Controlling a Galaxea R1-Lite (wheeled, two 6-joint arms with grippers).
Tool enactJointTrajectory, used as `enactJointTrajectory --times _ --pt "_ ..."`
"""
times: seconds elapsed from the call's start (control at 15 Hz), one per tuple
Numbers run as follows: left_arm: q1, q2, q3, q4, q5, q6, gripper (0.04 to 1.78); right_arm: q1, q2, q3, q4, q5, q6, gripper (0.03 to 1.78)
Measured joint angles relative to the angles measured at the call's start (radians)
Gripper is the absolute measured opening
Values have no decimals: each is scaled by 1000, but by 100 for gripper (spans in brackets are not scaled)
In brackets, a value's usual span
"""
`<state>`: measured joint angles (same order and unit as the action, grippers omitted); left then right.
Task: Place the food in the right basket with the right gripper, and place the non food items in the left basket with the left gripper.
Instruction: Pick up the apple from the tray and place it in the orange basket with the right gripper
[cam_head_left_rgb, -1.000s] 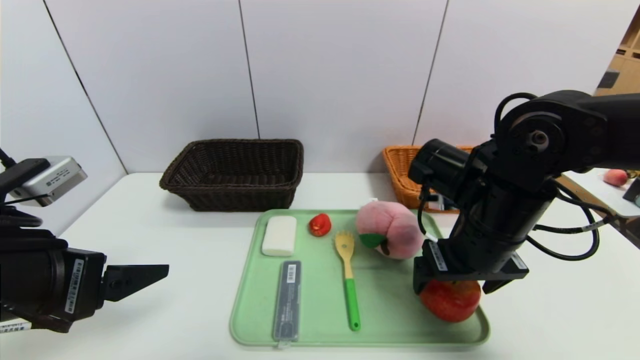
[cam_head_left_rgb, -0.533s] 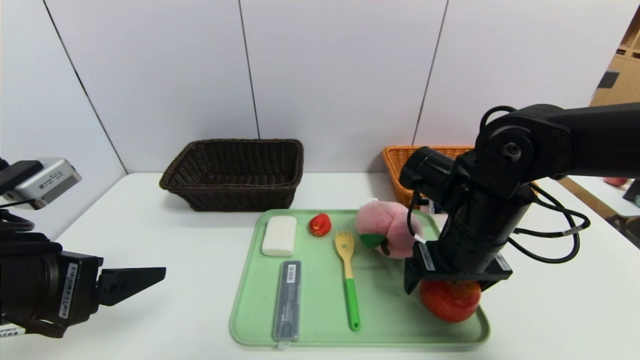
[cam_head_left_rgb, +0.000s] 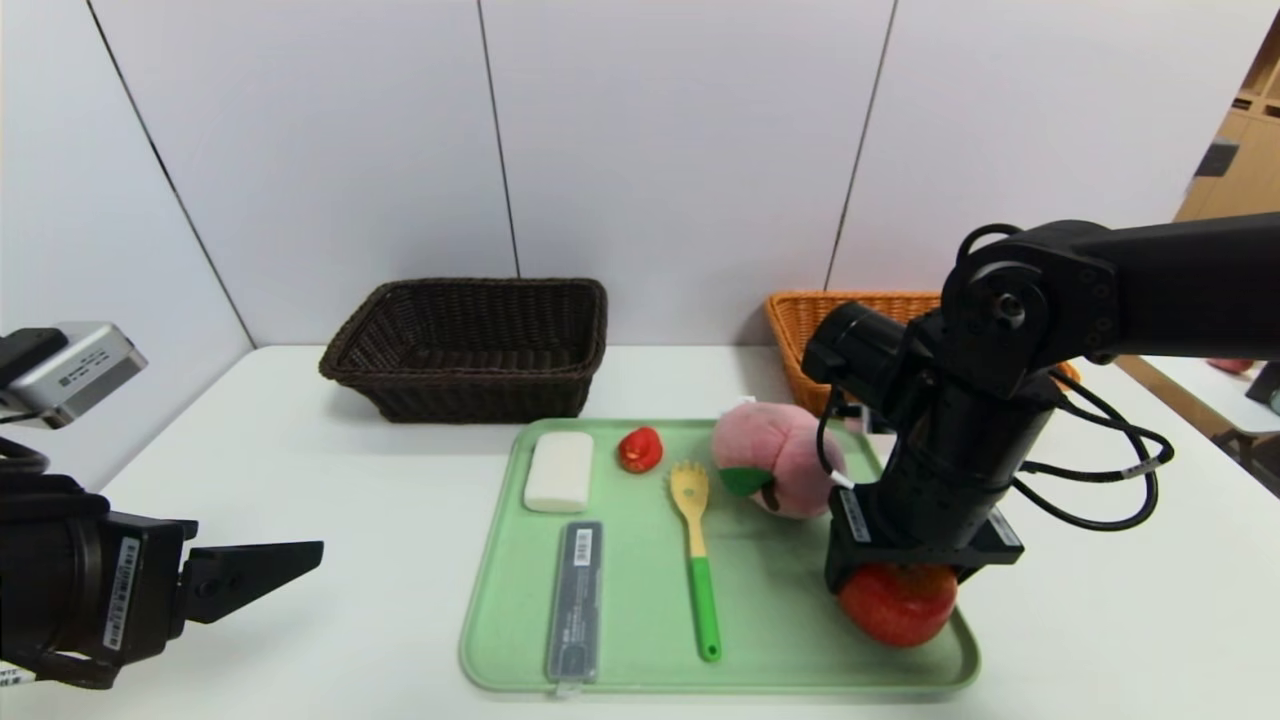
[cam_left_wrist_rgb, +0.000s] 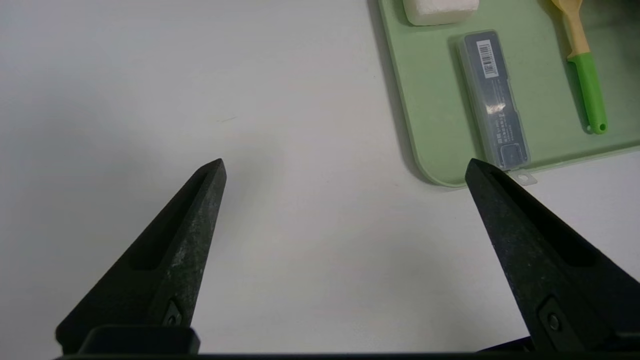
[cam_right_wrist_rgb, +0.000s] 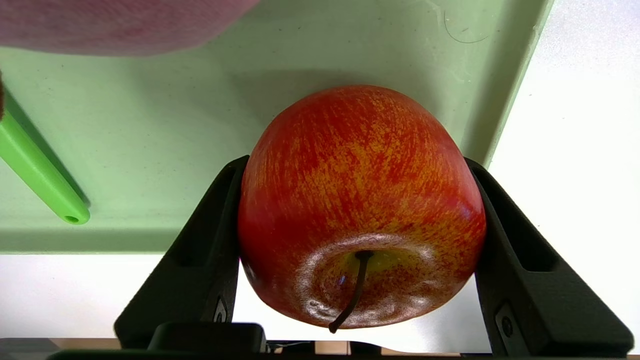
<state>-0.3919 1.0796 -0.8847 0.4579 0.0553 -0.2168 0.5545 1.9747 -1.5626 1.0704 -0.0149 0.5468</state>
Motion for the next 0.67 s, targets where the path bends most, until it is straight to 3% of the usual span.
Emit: enactJointTrajectory --times 0.4,0.67 --pt "1 -7 4 2 0 1 169 -2 -32 -14 3 30 1 124" --pt "1 -17 4 0 0 -3 169 -23 -173 -124 -6 61 -9 124"
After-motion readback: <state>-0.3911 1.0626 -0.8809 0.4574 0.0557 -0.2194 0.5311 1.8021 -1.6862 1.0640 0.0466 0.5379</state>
